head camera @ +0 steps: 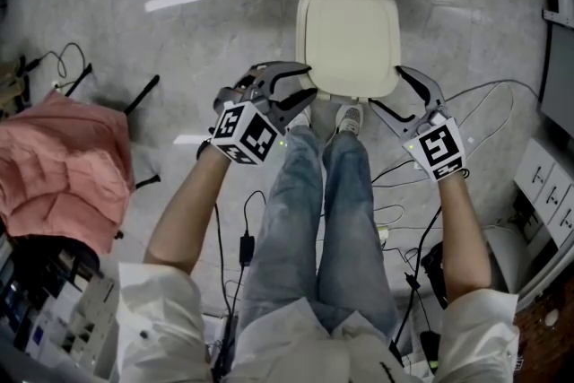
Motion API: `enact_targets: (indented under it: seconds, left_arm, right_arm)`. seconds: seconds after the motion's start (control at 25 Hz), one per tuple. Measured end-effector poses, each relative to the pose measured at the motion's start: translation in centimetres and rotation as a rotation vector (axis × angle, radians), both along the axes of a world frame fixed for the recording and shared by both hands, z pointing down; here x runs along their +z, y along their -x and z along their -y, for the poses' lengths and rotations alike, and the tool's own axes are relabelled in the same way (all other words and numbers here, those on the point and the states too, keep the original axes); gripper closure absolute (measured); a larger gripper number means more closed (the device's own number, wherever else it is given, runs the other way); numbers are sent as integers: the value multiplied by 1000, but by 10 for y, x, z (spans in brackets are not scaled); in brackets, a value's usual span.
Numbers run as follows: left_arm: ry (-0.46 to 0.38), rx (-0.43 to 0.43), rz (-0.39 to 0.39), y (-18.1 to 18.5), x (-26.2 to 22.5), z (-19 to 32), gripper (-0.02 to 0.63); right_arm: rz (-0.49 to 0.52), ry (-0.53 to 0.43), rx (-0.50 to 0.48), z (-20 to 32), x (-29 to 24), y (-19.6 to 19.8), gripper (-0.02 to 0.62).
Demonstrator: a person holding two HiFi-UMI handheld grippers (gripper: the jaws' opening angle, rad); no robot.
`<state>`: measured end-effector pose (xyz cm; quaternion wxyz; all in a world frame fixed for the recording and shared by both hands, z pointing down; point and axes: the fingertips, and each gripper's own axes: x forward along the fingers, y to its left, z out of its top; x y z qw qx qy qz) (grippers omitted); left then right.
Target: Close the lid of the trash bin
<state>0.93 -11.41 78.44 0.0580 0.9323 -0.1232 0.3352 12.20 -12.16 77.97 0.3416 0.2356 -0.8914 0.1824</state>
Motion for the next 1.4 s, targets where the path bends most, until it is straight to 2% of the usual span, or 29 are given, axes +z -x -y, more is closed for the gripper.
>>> enact_targets:
  seconds: [0.8,1.4]
  left_arm:
    - [132,-16,-40,2,12,-4,451]
    - [166,-34,21,1,32,-8,477]
  right_arm:
    - [-35,42,-28,-8,17,2,262]
    - [-44,69,-21,-12,33,3,293]
